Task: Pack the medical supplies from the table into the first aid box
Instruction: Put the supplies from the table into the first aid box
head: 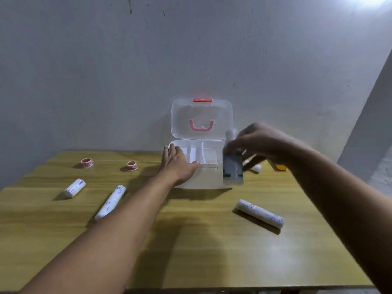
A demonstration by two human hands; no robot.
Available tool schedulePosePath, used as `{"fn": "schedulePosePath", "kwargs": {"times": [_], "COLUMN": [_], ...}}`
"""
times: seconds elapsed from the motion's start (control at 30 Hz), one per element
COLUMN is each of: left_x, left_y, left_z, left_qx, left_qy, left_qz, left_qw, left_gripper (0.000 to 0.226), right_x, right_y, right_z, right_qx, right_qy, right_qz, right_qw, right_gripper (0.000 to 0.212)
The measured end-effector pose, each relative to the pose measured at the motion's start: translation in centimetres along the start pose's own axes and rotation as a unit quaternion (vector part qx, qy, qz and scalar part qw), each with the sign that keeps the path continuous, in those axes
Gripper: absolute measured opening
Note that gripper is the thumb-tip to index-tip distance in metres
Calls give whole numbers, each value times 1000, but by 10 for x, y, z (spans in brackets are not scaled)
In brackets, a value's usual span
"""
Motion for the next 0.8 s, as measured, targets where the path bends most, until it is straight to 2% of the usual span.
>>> {"fn": "schedulePosePath", "kwargs": {"times": [0.1, 0.2, 0.47, 0.8], "left_x": [0, 1, 5, 5], "left_y": [-2, -3, -5, -6], "left_z": [-1, -1, -3, -1], "left_qx": [1, 5, 19, 20], "left_qy": [11, 13, 19, 17], "left_qz": [-18, -28, -21, -20], "left_qw": [1000, 1000, 999, 999], "left_gripper": [86, 87, 88, 86], "right_x": [10, 29, 85, 103], "right_y": [31, 32, -23, -24], "right_z": [-23, -24, 11, 22], "right_qx": [15, -6, -55, -151], "right_qy": [54, 60, 29, 27], "right_qz": [76, 127, 79, 65], "right_qw": [996, 990, 995, 986], "right_gripper": [13, 22, 27, 35]}}
Point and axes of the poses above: each hand's wrist, its own x-axis towards the middle knuckle, its own y-axis out of the back of the hand, z = x × y, the point moved 10 cm from there along x, towards the middle knuckle, and after that the axes turned 7 degrees about -z, right-handed, at the moved point
